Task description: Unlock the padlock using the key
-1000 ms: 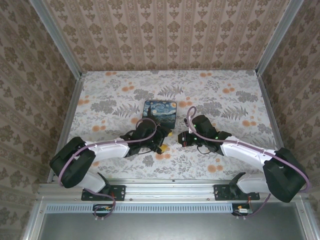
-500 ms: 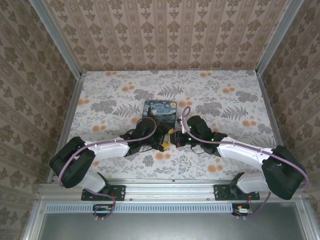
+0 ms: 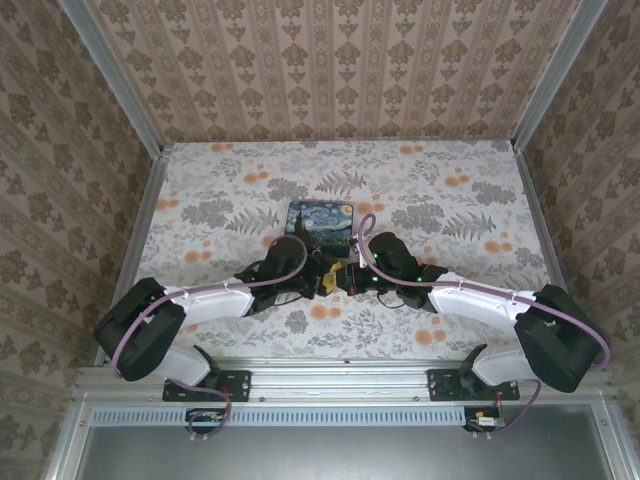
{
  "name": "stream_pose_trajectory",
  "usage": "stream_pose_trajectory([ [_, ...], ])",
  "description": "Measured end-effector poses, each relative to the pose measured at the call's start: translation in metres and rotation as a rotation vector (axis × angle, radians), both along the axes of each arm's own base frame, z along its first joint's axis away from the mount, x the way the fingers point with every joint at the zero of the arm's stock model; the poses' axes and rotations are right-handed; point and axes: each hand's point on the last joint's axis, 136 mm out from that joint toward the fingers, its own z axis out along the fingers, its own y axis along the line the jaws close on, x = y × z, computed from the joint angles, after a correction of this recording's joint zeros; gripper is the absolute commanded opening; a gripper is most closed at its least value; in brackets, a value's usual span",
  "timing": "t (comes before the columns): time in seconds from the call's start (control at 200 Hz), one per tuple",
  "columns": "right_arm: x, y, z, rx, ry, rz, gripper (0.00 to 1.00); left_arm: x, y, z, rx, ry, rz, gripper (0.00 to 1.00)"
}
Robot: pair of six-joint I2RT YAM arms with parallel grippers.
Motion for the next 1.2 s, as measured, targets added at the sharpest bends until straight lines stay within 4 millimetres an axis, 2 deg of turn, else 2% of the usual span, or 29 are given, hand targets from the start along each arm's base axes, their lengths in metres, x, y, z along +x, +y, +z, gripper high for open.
stream_pose_trajectory([
  [0.155, 0.002, 0.000, 0.001, 0.001, -0.006, -0.006, 0.00, 0.002, 0.001, 0.002, -0.007, -0.007, 0.004, 0.28],
  [0.345, 0.007, -0.001, 0.005, 0.004, -0.032, -0.028, 0.00, 0.003, 0.006, -0.003, 0.010, -0.007, 0.013, 0.07],
  [0.485, 0.008, -0.004, 0.010, 0.005, -0.046, -0.041, 0.06, 0.002, 0.006, 0.001, 0.006, -0.024, 0.008, 0.00],
  [0.59, 0.009, -0.004, 0.012, 0.008, -0.052, -0.046, 0.13, 0.003, 0.007, 0.004, 0.011, -0.055, -0.007, 0.00],
  [0.7, 0.011, -0.007, 0.012, 0.009, -0.050, -0.059, 0.30, 0.008, 0.009, 0.007, 0.034, -0.102, -0.026, 0.00],
  [0.77, 0.013, -0.011, 0.013, 0.010, -0.052, -0.072, 0.36, 0.013, 0.010, 0.010, 0.058, -0.144, -0.043, 0.00],
  [0.99, 0.013, -0.022, 0.016, 0.034, -0.045, -0.107, 0.47, 0.027, 0.004, 0.033, 0.105, -0.313, -0.118, 0.00],
  [1.2, 0.012, -0.016, 0.022, 0.072, -0.057, -0.082, 0.57, 0.025, 0.003, 0.033, 0.133, -0.352, -0.162, 0.00],
])
